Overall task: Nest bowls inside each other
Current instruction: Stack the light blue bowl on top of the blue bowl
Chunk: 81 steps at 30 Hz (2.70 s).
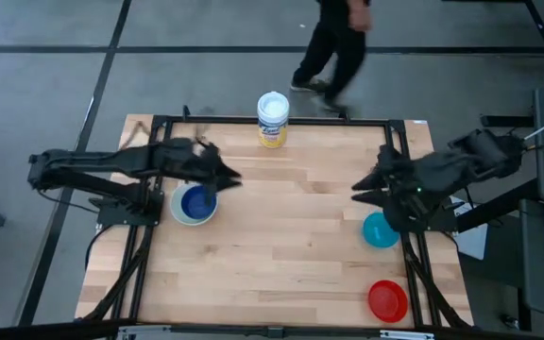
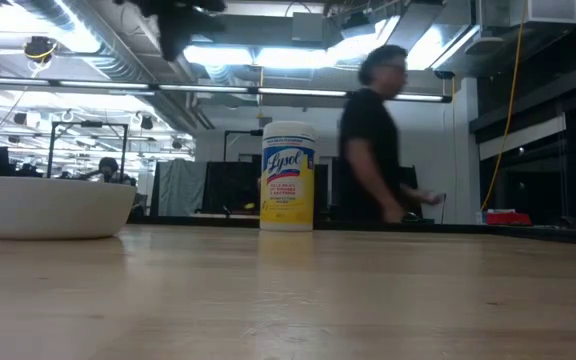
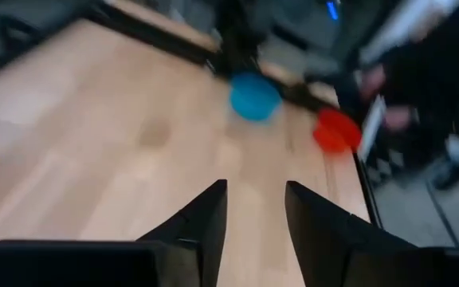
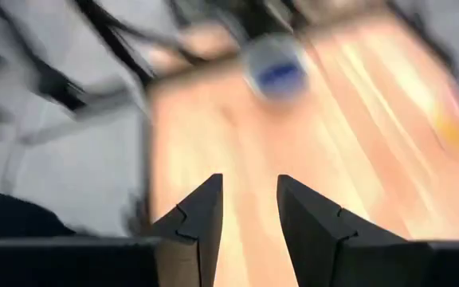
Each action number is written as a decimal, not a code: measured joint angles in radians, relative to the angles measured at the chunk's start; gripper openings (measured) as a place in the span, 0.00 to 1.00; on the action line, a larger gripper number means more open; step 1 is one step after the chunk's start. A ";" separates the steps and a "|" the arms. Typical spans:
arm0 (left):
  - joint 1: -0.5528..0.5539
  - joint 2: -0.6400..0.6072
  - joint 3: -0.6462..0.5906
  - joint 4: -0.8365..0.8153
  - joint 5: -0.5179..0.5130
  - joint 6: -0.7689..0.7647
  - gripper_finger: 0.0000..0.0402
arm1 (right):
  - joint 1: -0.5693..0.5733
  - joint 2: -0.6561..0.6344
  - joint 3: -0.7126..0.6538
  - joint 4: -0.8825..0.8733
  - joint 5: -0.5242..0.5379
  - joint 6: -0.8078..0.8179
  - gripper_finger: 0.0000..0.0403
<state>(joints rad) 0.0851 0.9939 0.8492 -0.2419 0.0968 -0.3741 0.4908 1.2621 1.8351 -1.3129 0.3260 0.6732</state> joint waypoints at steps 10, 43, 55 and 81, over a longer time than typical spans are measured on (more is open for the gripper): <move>-0.049 0.176 0.246 0.143 -0.018 0.266 0.25 | 0.164 -0.008 -0.366 -0.071 -0.384 0.389 0.31; -0.050 -0.117 0.330 0.036 -0.178 0.237 0.20 | 0.274 -0.086 -1.212 0.421 -0.314 0.815 0.31; -0.049 -0.117 0.330 0.077 -0.210 0.219 0.20 | 0.182 -0.087 -1.095 0.394 -0.239 0.681 0.31; -0.049 -0.136 0.330 0.078 -0.234 0.226 0.21 | -0.003 -0.087 -1.297 0.496 -0.309 0.557 0.39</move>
<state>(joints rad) 0.0357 0.8579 1.1793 -0.1642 -0.1371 -0.1481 0.4874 1.1748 0.5381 -0.8172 0.0174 1.2306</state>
